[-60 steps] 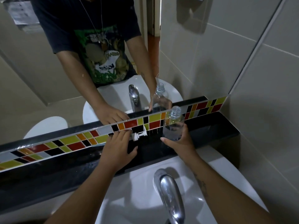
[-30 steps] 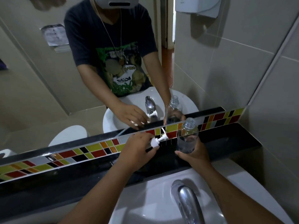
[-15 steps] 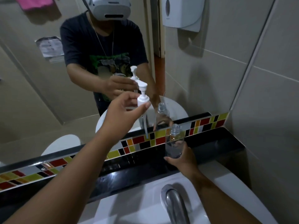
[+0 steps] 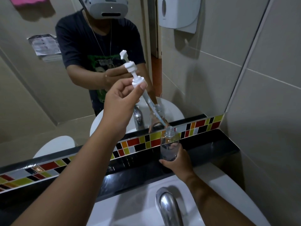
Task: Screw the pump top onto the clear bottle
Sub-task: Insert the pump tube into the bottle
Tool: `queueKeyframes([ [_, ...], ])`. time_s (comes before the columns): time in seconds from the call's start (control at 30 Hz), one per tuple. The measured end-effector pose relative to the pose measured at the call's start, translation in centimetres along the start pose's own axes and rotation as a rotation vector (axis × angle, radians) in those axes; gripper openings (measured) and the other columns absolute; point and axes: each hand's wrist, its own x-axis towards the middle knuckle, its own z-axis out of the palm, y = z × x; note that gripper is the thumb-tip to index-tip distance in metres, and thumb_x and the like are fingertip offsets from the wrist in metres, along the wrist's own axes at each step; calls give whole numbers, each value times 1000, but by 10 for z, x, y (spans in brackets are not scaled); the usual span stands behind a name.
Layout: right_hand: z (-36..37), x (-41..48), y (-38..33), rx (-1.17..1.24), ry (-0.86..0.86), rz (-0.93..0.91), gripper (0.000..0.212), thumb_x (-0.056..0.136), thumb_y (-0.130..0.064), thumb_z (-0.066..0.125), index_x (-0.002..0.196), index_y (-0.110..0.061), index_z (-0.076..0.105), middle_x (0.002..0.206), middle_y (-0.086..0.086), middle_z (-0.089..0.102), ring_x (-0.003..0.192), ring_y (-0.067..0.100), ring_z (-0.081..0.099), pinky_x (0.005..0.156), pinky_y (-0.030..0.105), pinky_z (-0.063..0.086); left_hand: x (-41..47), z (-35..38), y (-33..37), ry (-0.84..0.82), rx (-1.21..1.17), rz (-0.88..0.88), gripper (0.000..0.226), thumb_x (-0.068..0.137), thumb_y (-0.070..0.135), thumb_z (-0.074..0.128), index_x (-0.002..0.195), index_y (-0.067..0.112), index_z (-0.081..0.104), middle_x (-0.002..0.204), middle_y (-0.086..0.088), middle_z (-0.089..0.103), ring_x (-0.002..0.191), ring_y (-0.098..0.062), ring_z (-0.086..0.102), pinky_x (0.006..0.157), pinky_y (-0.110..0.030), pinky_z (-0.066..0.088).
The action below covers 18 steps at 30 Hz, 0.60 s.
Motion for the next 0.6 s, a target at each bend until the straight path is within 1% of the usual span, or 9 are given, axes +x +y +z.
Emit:
queueKeyframes([
  [0.07, 1, 1, 0, -1, -2, 4, 85, 48, -37, 92, 120, -23, 49, 119, 3, 59, 108, 17, 56, 89, 33, 54, 0, 2, -3, -3, -10, -22, 10, 100, 20, 75, 107, 25, 72, 96, 9, 83, 101, -11, 77, 94, -34, 59],
  [0.17, 1, 2, 1, 1, -4, 16, 84, 48, -37, 93, 119, -23, 50, 118, 3, 60, 107, 18, 57, 88, 32, 54, -1, 7, -7, -27, -18, -36, 11, 100, 19, 74, 109, 23, 71, 95, 8, 83, 94, -4, 78, 81, -20, 60],
  [0.23, 2, 3, 1, 5, -13, 28, 84, 49, -36, 93, 120, -24, 50, 119, 3, 59, 105, 15, 55, 87, 30, 52, -3, 10, -11, -41, -17, -41, 10, 100, 17, 73, 109, 21, 70, 92, 8, 83, 89, -1, 79, 75, -15, 59],
  [0.3, 2, 3, 1, 10, -16, 37, 85, 49, -36, 93, 121, -25, 50, 119, 2, 58, 104, 14, 54, 87, 28, 51, -5, 14, -15, -61, -13, -48, 9, 102, 13, 72, 108, 19, 70, 88, 8, 83, 84, 1, 79, 72, -12, 58],
  [0.43, 0, 1, -1, 23, -24, 15, 80, 50, -32, 94, 116, -27, 49, 107, -8, 55, 99, 9, 53, 79, 17, 44, -10, 20, -28, -108, 15, -75, 10, 101, 12, 73, 109, 18, 70, 92, 4, 81, 81, 0, 77, 72, -11, 58],
  [0.6, 1, 1, -1, 25, -24, -6, 75, 48, -36, 94, 107, -35, 47, 107, -8, 61, 98, 10, 60, 74, 11, 44, -14, 28, -49, -152, 37, -138, 13, 101, 12, 75, 109, 20, 70, 76, 12, 77, 71, 6, 74, 66, -9, 55],
])
